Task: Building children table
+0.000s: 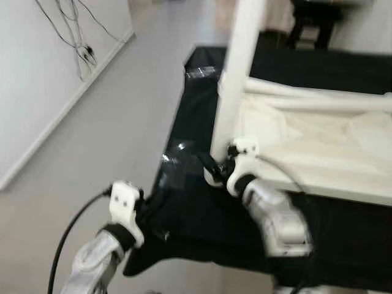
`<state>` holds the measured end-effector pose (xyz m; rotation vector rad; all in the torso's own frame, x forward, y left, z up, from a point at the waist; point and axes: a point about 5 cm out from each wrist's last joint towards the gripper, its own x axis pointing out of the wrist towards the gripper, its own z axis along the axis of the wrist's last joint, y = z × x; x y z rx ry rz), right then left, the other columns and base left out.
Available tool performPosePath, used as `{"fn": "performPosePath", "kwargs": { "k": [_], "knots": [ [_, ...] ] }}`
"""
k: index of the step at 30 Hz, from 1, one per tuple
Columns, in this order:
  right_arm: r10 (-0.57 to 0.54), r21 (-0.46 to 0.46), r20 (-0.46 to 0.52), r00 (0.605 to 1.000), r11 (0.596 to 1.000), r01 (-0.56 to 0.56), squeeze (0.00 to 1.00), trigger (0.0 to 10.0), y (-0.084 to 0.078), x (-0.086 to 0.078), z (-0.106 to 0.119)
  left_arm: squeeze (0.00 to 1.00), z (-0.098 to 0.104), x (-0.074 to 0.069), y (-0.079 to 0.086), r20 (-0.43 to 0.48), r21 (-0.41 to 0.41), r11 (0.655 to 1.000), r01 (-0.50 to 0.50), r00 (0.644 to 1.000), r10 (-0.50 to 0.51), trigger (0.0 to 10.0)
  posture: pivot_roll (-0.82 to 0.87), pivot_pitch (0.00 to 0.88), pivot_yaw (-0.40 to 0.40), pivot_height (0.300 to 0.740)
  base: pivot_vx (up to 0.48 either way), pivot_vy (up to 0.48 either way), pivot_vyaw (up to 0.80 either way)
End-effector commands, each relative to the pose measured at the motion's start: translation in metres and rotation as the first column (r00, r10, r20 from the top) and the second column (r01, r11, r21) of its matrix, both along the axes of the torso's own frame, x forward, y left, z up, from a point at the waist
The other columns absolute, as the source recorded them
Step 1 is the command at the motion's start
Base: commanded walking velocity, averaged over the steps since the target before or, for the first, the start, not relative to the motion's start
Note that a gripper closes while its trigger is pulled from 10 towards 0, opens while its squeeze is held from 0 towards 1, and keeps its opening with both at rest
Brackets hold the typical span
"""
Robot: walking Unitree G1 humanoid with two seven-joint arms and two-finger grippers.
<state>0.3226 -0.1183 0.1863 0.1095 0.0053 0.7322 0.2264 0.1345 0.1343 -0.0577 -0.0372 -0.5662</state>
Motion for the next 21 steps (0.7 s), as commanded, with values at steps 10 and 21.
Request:
{"fn": "performPosePath", "kwargs": {
  "k": [10, 21],
  "knots": [
    [0.342, -0.032, 0.061, 0.938, 0.94, -0.34, 0.0, 4.7, -0.008, 0.03, 0.013, 0.0, -0.005, 0.006, -0.008, 0.019, 0.03, 0.999, -0.018, 1.0, 0.018, 0.0, 0.11, 0.081, -0.051, 0.74, 0.0, 0.0, 0.0],
    [0.352, -0.027, 0.065, 0.934, 0.936, -0.351, 0.0, 0.0, -0.018, 0.042, 0.01, 0.0, -0.007, 0.009, -0.013, 0.026, 0.046, 0.998, -0.038, 0.999, 0.037, 10.0, 0.09, 0.076, -0.057, 0.74, 0.0, 0.0, 0.0]
  ]
}}
